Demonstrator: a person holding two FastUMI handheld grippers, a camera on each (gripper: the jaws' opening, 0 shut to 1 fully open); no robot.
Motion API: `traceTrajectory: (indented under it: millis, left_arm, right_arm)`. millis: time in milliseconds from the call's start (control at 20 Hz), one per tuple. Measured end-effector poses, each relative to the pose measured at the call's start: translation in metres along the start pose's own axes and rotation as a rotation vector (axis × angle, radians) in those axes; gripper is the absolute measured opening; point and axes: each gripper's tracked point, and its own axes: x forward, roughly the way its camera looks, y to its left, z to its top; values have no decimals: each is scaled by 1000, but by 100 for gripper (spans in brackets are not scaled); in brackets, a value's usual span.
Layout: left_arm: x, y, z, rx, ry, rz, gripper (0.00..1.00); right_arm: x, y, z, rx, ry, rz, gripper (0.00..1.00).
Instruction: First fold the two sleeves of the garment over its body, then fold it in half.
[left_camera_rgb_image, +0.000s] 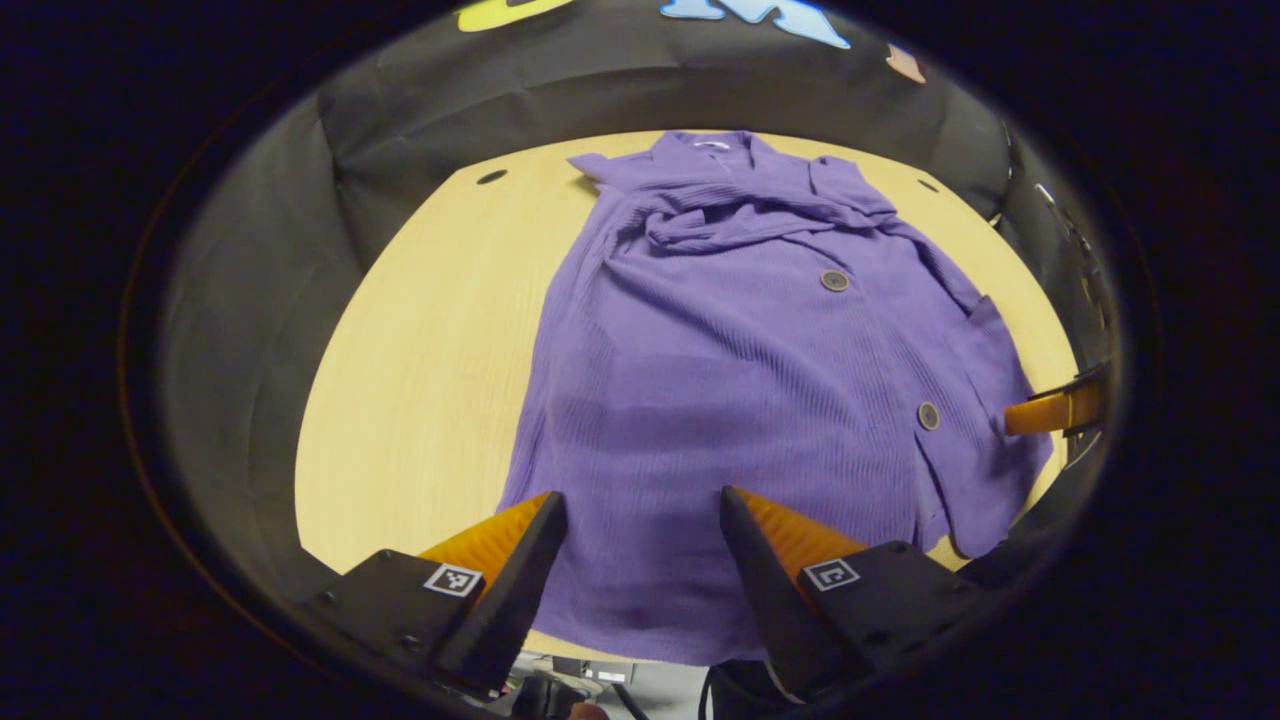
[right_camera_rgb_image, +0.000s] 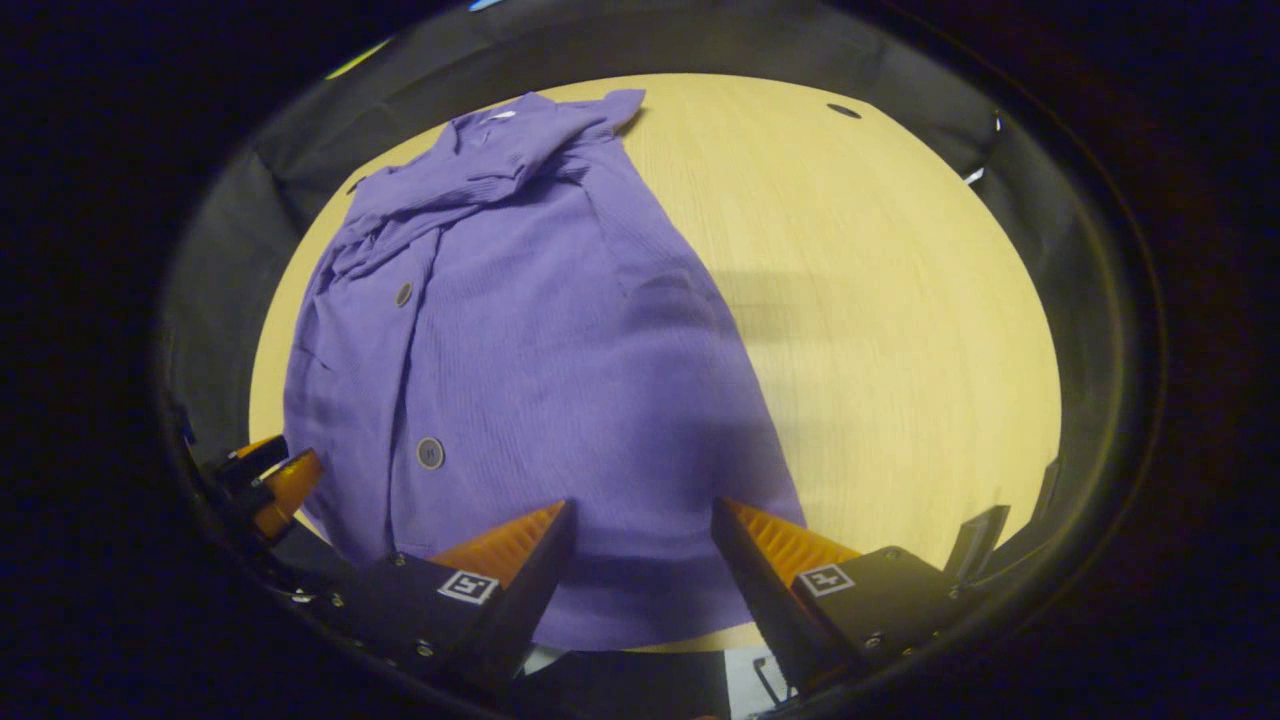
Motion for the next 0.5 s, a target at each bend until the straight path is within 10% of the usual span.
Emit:
traceTrajectory:
  millis: [500]
  left_arm:
    - [7, -14, 1, -76, -3, -35, 94]
  right_arm:
    - [4, 2, -9, -68, 54, -74, 99]
